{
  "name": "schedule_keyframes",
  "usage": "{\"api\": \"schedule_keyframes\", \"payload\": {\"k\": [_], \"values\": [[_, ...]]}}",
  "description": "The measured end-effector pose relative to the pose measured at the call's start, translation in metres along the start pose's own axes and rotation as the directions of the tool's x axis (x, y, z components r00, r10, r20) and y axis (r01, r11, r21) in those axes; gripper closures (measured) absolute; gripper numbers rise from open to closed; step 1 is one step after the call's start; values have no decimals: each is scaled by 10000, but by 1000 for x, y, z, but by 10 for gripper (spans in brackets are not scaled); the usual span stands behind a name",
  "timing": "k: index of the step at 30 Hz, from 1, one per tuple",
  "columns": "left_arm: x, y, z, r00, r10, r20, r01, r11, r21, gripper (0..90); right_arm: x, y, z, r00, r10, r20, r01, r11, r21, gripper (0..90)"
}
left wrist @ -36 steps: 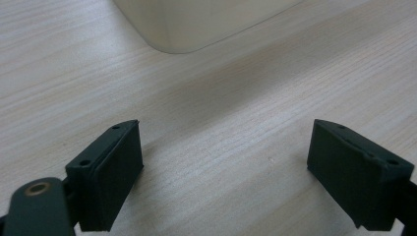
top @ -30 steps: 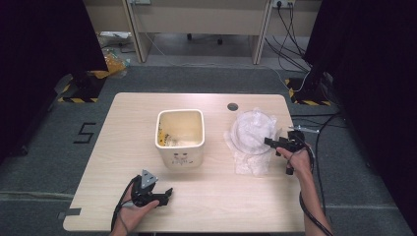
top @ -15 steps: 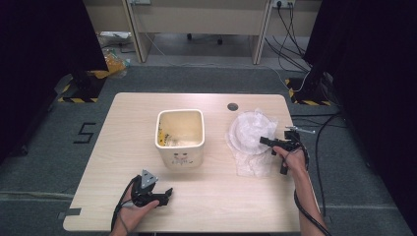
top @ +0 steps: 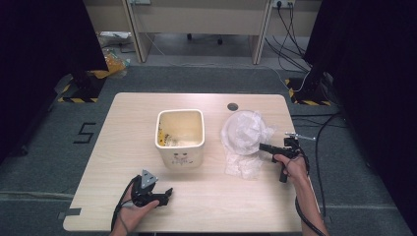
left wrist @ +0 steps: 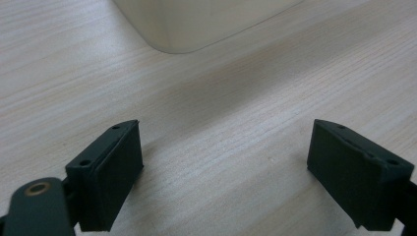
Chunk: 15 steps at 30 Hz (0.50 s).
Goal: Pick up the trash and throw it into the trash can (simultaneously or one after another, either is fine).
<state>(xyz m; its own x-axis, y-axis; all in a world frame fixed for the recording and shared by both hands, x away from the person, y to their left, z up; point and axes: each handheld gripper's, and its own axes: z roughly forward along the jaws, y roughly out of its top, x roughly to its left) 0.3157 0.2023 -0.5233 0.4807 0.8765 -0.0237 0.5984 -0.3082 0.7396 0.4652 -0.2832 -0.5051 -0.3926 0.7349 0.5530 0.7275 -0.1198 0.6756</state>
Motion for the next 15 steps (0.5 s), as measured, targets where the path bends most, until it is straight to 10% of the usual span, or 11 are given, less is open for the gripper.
{"api": "schedule_keyframes", "payload": {"k": [15], "values": [[0,0,0,10000,-18,0,18,10000,-14,125,19,-28,-25,9969,-57,-789,83,9994,323,879]]}}
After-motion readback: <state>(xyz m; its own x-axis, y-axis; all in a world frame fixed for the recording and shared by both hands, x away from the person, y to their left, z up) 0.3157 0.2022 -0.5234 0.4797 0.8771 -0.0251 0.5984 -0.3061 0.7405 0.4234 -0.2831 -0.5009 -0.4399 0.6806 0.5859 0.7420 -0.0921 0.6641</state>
